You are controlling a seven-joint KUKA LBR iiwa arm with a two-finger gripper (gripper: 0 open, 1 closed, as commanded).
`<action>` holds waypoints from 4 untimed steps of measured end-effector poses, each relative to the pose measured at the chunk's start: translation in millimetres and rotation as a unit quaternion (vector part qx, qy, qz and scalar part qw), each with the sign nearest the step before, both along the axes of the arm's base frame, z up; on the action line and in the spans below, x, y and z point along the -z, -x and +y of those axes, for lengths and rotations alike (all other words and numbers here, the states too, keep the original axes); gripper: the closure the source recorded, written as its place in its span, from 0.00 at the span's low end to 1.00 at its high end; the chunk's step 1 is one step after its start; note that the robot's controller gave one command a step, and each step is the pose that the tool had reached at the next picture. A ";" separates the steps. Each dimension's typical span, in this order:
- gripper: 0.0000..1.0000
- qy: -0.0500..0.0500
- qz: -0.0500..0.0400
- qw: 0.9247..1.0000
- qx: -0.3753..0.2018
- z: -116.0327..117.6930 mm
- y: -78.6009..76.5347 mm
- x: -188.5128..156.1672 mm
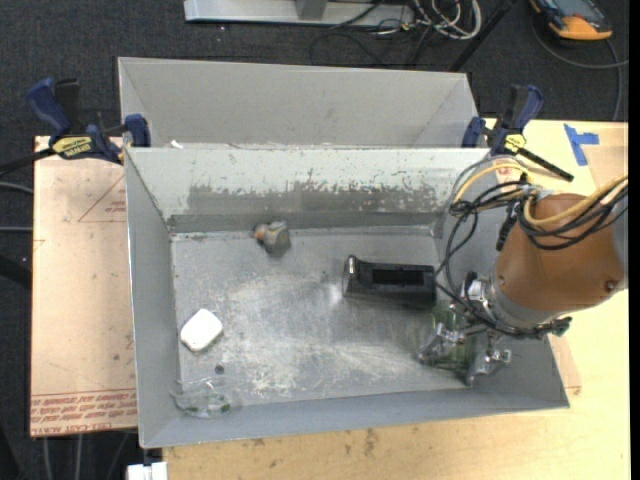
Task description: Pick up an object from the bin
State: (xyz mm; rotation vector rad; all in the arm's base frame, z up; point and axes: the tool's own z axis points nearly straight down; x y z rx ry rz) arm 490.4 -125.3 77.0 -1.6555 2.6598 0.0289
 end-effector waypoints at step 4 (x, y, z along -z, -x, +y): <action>1.00 0.009 -0.002 1.000 0.001 -3.0 1.1 -53.6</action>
Offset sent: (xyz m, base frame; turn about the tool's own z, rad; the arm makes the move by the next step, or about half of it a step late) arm -0.0001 0.0001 0.0595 -0.0001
